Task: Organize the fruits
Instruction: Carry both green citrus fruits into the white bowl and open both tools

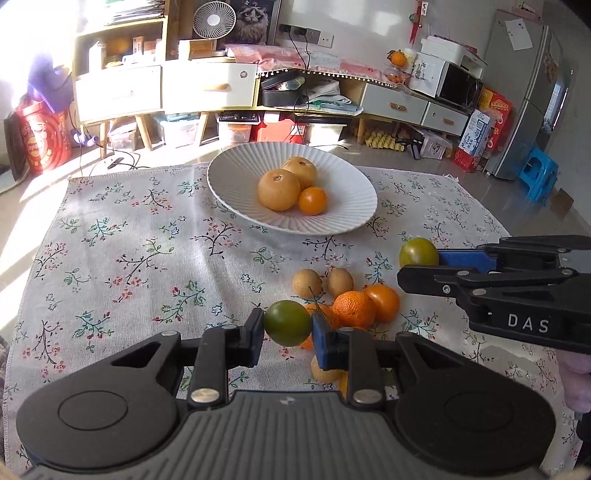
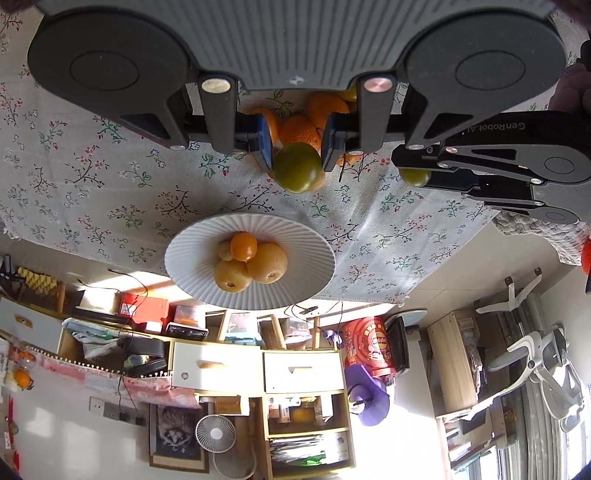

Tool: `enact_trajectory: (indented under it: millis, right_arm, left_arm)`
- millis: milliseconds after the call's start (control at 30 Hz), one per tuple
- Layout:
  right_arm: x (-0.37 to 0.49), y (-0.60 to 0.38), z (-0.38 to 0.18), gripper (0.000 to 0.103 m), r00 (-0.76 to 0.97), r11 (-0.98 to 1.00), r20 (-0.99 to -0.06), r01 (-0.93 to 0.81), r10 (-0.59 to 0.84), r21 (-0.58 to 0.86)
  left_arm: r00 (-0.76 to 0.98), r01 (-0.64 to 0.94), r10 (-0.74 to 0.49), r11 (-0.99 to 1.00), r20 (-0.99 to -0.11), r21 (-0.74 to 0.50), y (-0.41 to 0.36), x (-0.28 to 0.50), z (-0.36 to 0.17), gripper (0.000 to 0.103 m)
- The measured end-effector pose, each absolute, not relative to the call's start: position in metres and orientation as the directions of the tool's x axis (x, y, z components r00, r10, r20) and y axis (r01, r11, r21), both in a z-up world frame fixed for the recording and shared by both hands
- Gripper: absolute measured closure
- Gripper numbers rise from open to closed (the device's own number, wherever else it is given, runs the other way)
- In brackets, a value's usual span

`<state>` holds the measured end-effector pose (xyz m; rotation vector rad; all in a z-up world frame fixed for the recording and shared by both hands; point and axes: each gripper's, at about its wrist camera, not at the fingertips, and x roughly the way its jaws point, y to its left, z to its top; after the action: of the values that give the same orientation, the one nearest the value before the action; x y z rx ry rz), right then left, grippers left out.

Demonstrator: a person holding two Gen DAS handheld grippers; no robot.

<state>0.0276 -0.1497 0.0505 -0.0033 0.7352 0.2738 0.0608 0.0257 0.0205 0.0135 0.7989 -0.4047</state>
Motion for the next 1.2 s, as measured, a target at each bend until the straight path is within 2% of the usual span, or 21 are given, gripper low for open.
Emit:
enact_trajectory:
  millis: [467, 933, 1200]
  right_arm:
    - [0.052, -0.168, 0.056, 0.078, 0.715, 0.969, -0.654, -0.2, 0.246, 0.146]
    - [0.098, -0.186, 0.048, 0.078, 0.697, 0.96, -0.661, -0.197, 0.279, 0.198]
    - [0.124, -0.191, 0.037, 0.078, 0.691, 0.965, -0.674, -0.197, 0.261, 0.171]
  left_arm:
    - [0.667, 0.312, -0.386, 0.921, -0.637, -0.232, 0.011, 0.091, 0.036, 0.086]
    - [0.67, 0.382, -0.381, 0.913, -0.637, -0.144, -0.027, 0.132, 0.02, 0.086]
    - [0.663, 0.369, -0.36, 0.92, -0.656, -0.132, -0.034, 0.145, 0.008, 0.086]
